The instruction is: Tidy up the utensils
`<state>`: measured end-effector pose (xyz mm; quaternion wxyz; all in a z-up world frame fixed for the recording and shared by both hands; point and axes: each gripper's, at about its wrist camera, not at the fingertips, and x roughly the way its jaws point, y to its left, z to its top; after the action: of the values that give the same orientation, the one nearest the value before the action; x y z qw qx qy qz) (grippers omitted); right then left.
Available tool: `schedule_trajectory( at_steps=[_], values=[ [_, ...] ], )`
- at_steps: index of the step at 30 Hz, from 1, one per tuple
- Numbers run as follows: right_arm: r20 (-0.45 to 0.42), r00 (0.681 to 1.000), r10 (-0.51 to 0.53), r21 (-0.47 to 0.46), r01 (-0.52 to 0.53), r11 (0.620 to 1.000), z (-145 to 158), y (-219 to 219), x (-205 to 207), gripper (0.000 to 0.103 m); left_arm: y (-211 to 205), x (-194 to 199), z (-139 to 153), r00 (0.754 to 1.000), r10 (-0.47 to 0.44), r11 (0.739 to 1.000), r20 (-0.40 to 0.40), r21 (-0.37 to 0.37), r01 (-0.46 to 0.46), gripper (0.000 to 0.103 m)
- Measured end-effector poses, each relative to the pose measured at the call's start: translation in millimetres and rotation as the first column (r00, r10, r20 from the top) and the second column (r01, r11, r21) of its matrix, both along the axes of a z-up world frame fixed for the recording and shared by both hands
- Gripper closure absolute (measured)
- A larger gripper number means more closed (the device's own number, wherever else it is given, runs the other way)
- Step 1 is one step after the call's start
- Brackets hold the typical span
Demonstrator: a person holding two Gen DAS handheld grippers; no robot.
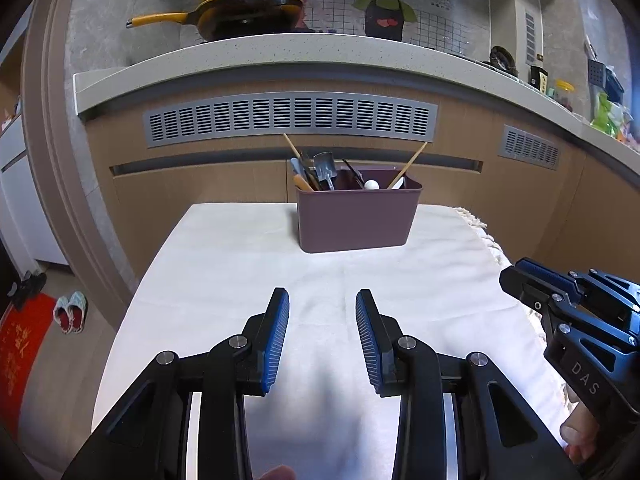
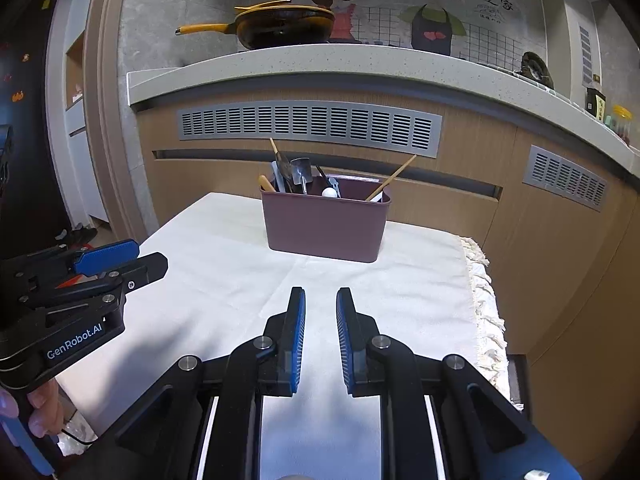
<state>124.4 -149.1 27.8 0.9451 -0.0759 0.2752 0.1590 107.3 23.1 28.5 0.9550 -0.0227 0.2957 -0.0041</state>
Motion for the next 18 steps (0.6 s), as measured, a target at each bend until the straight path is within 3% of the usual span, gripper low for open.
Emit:
schedule_trajectory(
  at_steps=[18],
  values=[
    [-0.007, 1.000, -0.001, 0.009, 0.001, 1.000, 1.5, -2.1, 0.6, 0.087, 0.5, -2.1, 0.5, 1.000, -0.004, 1.000, 0.003, -0.007, 0.004, 0.067]
  ],
)
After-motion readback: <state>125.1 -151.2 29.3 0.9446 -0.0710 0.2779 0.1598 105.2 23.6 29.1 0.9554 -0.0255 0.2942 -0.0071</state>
